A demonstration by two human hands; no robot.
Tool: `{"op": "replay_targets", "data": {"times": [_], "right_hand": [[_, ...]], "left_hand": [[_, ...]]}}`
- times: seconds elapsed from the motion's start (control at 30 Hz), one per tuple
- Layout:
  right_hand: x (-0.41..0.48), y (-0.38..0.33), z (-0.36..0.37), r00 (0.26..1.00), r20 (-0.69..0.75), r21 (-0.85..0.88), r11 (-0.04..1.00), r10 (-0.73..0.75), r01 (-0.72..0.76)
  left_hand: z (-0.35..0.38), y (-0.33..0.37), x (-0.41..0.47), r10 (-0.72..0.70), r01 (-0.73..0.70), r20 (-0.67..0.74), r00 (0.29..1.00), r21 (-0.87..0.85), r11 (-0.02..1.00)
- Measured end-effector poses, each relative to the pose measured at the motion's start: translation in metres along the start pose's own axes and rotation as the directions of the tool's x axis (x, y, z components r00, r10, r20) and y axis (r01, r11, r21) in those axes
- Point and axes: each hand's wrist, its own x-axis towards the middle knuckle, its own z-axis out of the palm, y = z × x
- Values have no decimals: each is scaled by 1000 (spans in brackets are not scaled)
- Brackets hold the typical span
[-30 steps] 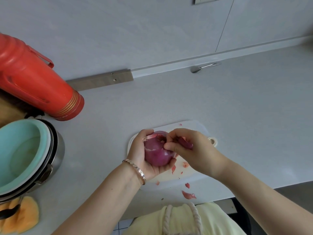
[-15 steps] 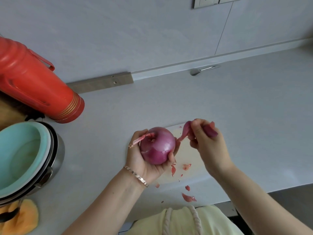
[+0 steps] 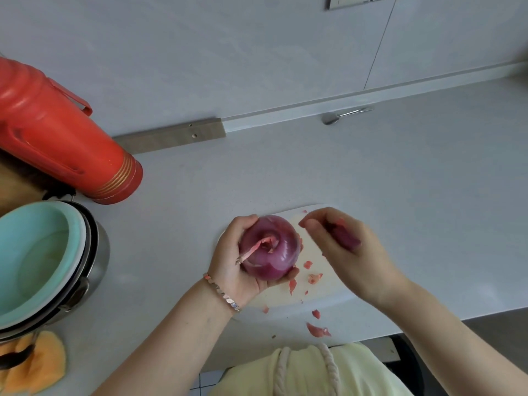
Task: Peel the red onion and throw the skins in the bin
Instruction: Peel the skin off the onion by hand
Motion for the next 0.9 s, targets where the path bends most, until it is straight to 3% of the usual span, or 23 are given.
{"op": "replay_targets", "data": {"times": [0.17, 0.37, 0.6, 0.9], "right_hand": [[-1, 2, -2, 977, -17, -234, 951, -213, 203], [4, 8, 0, 924, -26, -403, 850, -383, 341], [4, 9, 2, 917, 26, -485, 797, -399, 360], [3, 5, -2, 964, -58, -286, 930, -258, 232]], "left_hand": [[3, 1, 1, 88, -78, -47, 995, 179, 981], [6, -2, 2, 106, -81, -113, 988, 203, 976], [7, -6, 2, 110, -71, -155, 982, 238, 969], [13, -1, -1, 236, -166, -170, 957, 347, 923]]}}
